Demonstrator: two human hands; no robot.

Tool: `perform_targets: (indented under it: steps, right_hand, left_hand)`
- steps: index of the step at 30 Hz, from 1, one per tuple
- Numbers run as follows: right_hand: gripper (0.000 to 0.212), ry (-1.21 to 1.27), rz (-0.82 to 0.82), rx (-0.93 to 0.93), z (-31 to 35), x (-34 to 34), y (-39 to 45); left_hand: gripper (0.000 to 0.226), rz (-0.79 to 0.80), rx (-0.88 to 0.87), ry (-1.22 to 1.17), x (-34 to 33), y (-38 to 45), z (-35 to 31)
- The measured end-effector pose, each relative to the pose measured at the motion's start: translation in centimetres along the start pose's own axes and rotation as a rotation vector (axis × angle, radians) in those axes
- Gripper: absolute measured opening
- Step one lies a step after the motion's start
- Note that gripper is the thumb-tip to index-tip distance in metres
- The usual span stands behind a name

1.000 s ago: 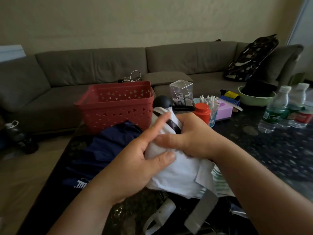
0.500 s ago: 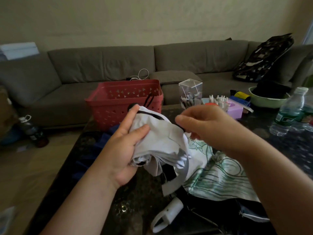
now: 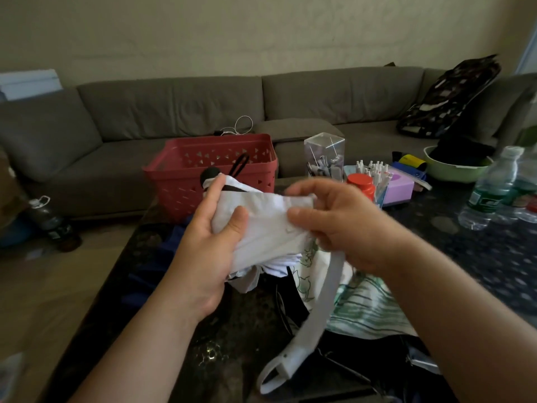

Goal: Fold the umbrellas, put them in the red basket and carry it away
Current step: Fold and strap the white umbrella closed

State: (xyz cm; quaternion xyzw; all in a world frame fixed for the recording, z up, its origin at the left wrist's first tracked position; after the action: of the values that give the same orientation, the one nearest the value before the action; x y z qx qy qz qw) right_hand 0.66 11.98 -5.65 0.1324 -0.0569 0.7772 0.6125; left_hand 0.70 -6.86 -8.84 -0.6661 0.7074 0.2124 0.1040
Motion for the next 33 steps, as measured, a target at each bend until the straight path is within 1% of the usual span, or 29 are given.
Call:
perform_targets:
  steps: [3, 5, 7, 10, 13, 17, 19, 21, 22, 24, 26, 28, 31, 33]
  right_hand:
    - [0.026, -0.063, -0.07, 0.233, 2.3, 0.9, -0.2]
    - [0.028, -0.136, -0.101, 0.288, 2.5, 1.0, -0.1]
    - [0.032, -0.143, -0.098, 0.226, 1.2, 0.7, 0.2]
    - [0.036, -0.054, -0.002, 0.099, -1.5, -0.8, 0.7]
    - [0.035, 0.041, -0.01, 0.112, -1.6, -0.6, 1.4]
    - [0.037, -0.066, -0.106, 0.192, -0.3, 1.1, 1.1]
    - [0.036, 0.012, -0.052, 0.135, -1.5, -0.1, 1.0]
    - [0.038, 0.117, 0.051, 0.087, -2.8, -2.0, 1.0]
    - [0.042, 0.148, 0.076, 0.081, -3.2, -2.5, 1.1]
    - [0.053, 0.119, 0.079, 0.102, -3.1, -2.2, 1.2]
    - [0.061, 0.02, 0.09, 0.139, -2.3, -1.2, 1.0]
    - [0.054, -0.053, 0.098, 0.161, -1.5, -0.2, 0.8]
    - [0.034, -0.054, -0.05, 0.233, 0.0, 1.0, 0.7]
    - [0.033, -0.115, -0.111, 0.284, 0.8, 1.2, 0.5]
  left_hand:
    - [0.065, 0.049, 0.084, -0.079, 0.1, 0.1, 0.0]
    - [0.064, 0.067, 0.11, -0.187, 0.0, 0.3, 0.0]
    - [0.066, 0.084, 0.11, -0.294, -0.1, 0.4, -0.3]
    - [0.071, 0.153, 0.091, -0.382, -0.5, 0.3, -0.2]
    - [0.068, 0.122, 0.11, -0.444, -0.5, 0.2, 0.1]
    - [0.07, 0.112, 0.109, -0.426, -0.3, 0.2, -0.1]
    - [0.07, 0.156, 0.111, -0.43, -0.8, -0.2, -0.2]
    - [0.072, 0.264, 0.108, -0.41, -1.6, -0.9, -0.5]
    - [0.075, 0.321, 0.085, -0.383, -1.8, -1.0, -0.6]
    - [0.085, 0.397, -0.004, -0.292, -1.5, -1.1, -0.9]
    - [0.092, 0.424, -0.079, -0.194, -1.2, -1.0, -1.4]
    - [0.092, 0.436, -0.097, -0.143, -1.0, -1.1, -1.5]
    - [0.092, 0.474, -0.091, -0.104, -1.0, -1.4, -1.2]
    - [0.092, 0.524, -0.065, -0.108, -1.1, -1.5, -0.9]
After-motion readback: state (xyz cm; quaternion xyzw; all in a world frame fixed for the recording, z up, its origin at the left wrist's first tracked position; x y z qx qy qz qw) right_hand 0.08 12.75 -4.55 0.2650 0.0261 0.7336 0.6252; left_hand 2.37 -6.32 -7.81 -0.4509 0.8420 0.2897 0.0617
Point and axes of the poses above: each hand's wrist, its own y-axis towards the middle knuckle, its own x-axis out of the back of the hand, z = x × y, the point moved 4 cm from there along y, towards the middle knuckle, and after that the axes turned 12 degrees about -y, right-handed, at the moved point
